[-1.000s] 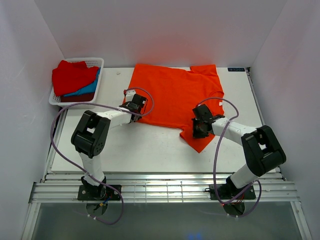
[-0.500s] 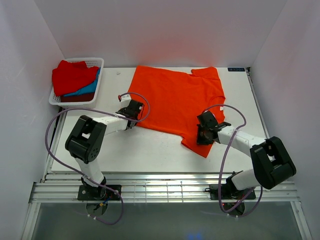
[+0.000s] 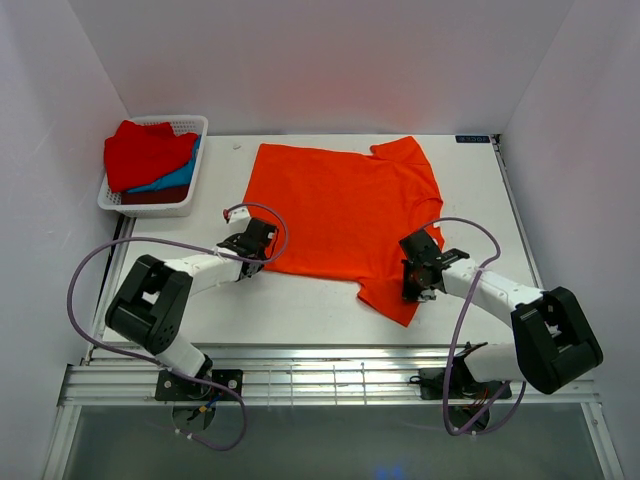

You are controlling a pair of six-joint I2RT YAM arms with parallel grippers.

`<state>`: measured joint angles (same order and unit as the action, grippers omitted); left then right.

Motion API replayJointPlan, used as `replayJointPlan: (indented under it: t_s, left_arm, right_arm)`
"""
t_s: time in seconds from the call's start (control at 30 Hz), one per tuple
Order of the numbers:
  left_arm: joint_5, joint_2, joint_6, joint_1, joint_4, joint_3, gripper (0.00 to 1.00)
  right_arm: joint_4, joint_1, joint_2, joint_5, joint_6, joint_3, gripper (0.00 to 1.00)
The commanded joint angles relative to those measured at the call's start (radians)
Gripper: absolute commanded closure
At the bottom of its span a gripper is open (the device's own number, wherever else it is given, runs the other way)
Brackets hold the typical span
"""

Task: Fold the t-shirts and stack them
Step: Flatten the tshirt out

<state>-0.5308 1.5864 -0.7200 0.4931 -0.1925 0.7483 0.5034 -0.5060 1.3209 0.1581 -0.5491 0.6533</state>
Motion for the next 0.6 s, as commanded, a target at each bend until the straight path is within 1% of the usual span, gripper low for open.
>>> replayJointPlan:
  t_s: [0.0, 0.07, 0.13, 0.17, 0.27, 0.3, 0.37, 0.43, 0.5, 0.57]
  left_arm:
    - [0.083, -0.035, -0.018, 0.028, -0.182, -0.041, 1.0]
    - [0.092, -0.095, -0.039, 0.05, -0.215, -0.046, 1.0]
    - [0.094, -0.138, -0.062, 0.094, -0.252, -0.05, 1.0]
    - [0.091, -0.16, -0.082, 0.107, -0.268, -0.047, 1.0]
    - [0.069, -0.227, -0.114, 0.14, -0.34, -0.026, 1.0]
    - [0.06, -0.258, -0.117, 0.145, -0.352, -0.017, 1.0]
    - [0.025, -0.287, -0.113, 0.147, -0.36, 0.006, 1.0]
    - [-0.009, -0.287, -0.098, 0.147, -0.346, 0.029, 1.0]
    - [-0.057, -0.257, -0.07, 0.147, -0.343, 0.084, 1.0]
    - [-0.07, -0.182, -0.052, 0.147, -0.325, 0.124, 1.0]
  right_arm:
    - [0.018, -0.006, -0.037, 0.003, -0.012, -0.004, 0.92]
    - [0.021, -0.006, -0.054, 0.029, -0.011, 0.026, 0.92]
    - [0.03, -0.006, -0.058, 0.06, -0.002, 0.067, 0.92]
    - [0.035, -0.006, -0.055, 0.087, 0.006, 0.119, 0.92]
    - [0.058, -0.002, -0.023, 0.124, 0.04, 0.207, 0.92]
    - [0.055, -0.002, 0.001, 0.133, 0.057, 0.257, 0.92]
    - [0.053, 0.004, 0.044, 0.17, 0.074, 0.305, 0.92]
    - [0.043, 0.017, 0.079, 0.193, 0.097, 0.371, 0.92]
    - [0.024, 0.029, 0.13, 0.204, 0.11, 0.419, 0.92]
    - [-0.011, 0.043, 0.173, 0.186, 0.124, 0.439, 0.92]
